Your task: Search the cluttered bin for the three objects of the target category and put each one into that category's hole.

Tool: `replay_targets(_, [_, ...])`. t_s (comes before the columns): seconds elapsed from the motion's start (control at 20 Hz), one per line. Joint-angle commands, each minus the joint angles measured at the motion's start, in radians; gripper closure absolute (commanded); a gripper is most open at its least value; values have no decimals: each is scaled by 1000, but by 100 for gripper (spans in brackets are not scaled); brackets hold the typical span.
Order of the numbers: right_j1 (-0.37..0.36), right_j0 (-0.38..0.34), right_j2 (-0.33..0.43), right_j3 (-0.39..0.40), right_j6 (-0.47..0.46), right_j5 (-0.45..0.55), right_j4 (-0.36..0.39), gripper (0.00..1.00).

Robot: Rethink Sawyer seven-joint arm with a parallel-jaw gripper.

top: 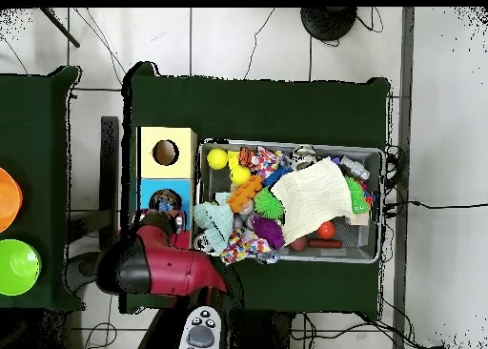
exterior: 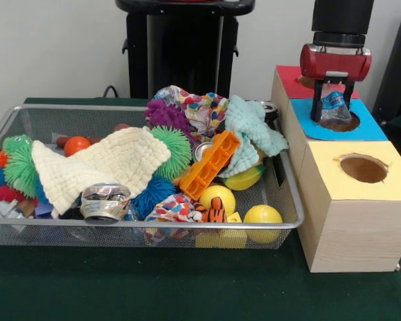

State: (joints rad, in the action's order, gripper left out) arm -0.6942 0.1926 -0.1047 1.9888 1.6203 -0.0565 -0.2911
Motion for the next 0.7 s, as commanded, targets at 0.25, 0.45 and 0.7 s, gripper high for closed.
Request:
replay_targets(0.25, [146,-68,102,32,241,-84,9,100])
replay_targets(0.45, [137,-65,98,35,229,-68,2,100])
replay_targets(0.7, [129,-79,110,39,226,-78,13,100])
